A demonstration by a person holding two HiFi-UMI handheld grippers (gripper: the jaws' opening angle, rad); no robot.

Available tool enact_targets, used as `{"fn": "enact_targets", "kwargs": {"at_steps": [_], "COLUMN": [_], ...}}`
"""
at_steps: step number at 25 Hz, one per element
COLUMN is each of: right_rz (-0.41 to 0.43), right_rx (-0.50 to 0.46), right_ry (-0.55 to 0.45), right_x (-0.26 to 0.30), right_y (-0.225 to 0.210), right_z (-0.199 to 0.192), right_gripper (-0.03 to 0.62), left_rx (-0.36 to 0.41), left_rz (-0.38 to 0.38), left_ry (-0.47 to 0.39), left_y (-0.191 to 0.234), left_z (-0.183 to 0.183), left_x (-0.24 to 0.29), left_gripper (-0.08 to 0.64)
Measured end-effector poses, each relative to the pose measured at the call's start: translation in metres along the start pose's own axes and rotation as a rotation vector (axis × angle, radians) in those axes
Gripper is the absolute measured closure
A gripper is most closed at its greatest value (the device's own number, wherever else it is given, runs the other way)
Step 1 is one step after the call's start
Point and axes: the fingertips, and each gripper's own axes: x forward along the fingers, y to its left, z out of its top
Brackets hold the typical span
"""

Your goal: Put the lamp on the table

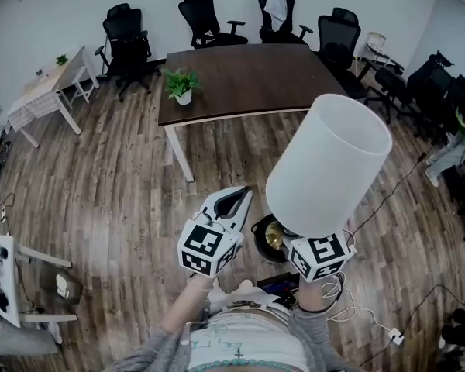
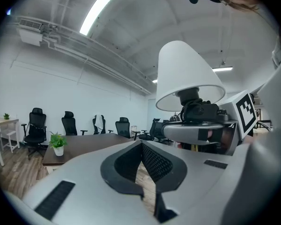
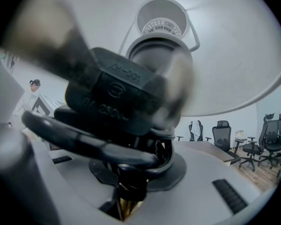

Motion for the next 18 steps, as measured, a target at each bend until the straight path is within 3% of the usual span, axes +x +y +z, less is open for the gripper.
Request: {"fn": "enact_targets", "kwargs": {"at_steps": [6, 18], "right_rz": [0.01, 0.04], "right_rx": [0.004, 0.002], "right_ry": [-0.005, 0.004], "right_x": [-0.004, 0.027], "right_y": [-0.008, -0.01], "right_z": [-0.001, -0.003], "right_gripper": [0.5, 0.5], "left_rx": [-0.005, -0.04], "left_rz": [0.018, 0.032], "left_ry": [-0.002, 0.007], "left_y": [-0.005, 0.026], "left_z": [-0.003, -0.009], "left_x": [0.002, 0.018], "left_gripper": [0.549, 0.549]}}
